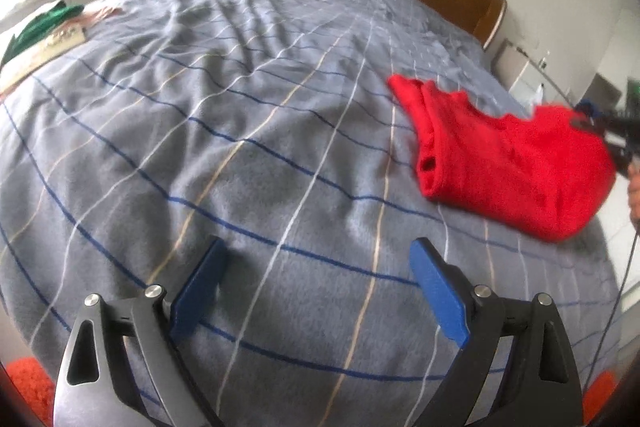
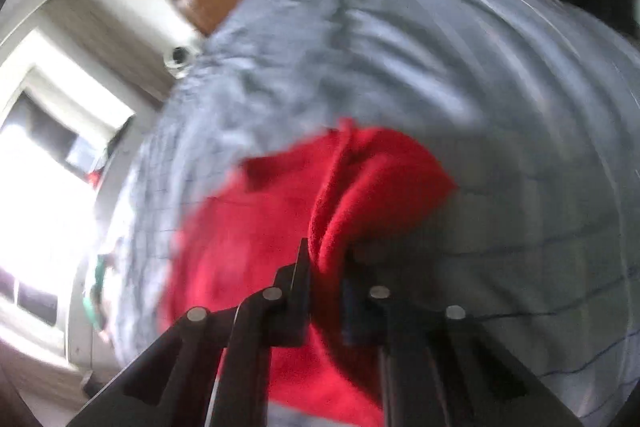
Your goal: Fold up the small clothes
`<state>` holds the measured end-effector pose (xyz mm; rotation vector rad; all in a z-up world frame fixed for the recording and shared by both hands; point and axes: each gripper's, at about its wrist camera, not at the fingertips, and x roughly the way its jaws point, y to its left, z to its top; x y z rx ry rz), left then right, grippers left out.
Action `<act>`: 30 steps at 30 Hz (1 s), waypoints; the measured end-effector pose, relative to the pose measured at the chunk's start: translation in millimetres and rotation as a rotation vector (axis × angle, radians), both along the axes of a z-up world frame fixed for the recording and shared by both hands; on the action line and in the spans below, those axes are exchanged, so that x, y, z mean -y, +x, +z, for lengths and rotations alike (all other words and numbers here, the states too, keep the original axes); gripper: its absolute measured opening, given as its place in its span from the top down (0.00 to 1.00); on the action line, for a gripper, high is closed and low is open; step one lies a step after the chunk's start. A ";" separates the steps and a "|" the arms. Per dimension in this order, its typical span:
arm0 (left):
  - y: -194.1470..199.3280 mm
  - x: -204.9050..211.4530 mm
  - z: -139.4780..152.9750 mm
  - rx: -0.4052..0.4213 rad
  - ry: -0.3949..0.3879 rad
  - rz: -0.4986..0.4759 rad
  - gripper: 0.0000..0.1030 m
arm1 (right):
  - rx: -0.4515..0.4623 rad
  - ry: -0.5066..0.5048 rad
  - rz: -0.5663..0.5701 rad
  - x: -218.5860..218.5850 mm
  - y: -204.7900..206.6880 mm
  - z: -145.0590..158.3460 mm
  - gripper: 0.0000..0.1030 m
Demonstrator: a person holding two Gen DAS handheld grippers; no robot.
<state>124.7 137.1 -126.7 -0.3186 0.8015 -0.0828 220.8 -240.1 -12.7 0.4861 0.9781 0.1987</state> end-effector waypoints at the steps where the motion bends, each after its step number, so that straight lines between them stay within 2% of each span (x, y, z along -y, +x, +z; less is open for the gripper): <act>1: -0.3 -1.3 0.2 0.002 -0.006 0.003 0.10 | 0.010 0.000 0.033 -23.0 6.3 8.6 0.89; 3: -1.7 -4.0 0.2 0.005 -0.013 0.007 0.10 | 0.017 0.010 0.090 -68.1 20.6 16.2 0.89; 6: -3.8 -4.2 -1.4 0.004 0.005 0.001 0.10 | 0.016 0.002 0.163 -135.1 36.7 9.1 0.89; 9: -6.4 -2.9 -1.7 0.006 0.035 -0.010 0.10 | 0.011 -0.044 0.200 -186.7 43.3 -17.6 0.87; 10: -7.1 -3.2 -1.8 0.005 0.040 -0.010 0.10 | -0.003 -0.049 0.213 -201.7 48.8 -32.3 0.79; 11: -8.2 -4.0 -1.8 0.004 0.039 -0.011 0.10 | -0.040 -0.018 0.228 -211.9 50.1 -47.9 0.62; 12: -9.5 -6.2 -1.4 0.005 0.030 -0.010 0.10 | -0.073 0.023 0.233 -215.5 51.1 -58.2 0.55; 14: -10.5 -11.1 -0.9 0.006 0.010 -0.005 0.10 | -0.087 0.168 0.248 -212.7 42.1 -66.2 0.51; 17: -9.2 -19.5 -1.5 -0.001 -0.024 0.010 0.10 | 0.007 0.226 0.274 -193.8 25.3 -40.5 0.51; 19: -7.3 -22.2 -1.5 -0.004 -0.043 0.014 0.10 | 0.072 0.161 0.278 -182.0 16.5 -20.6 0.51; 22: -4.7 -20.8 -1.7 -0.012 -0.039 0.019 0.10 | 0.096 -0.101 0.330 -186.2 5.7 -10.0 0.53; 25: -2.9 -17.9 -2.5 -0.023 -0.026 0.026 0.09 | 0.051 -0.195 0.410 -201.4 -7.9 -35.7 0.60; 27: -2.3 -16.9 -3.0 -0.027 -0.017 0.026 0.09 | 0.023 -0.260 0.469 -218.2 -25.0 -64.7 0.60; 30: -2.9 -15.6 -3.9 -0.027 -0.001 0.021 0.09 | 0.091 -0.376 0.487 -227.0 -45.2 -77.4 0.60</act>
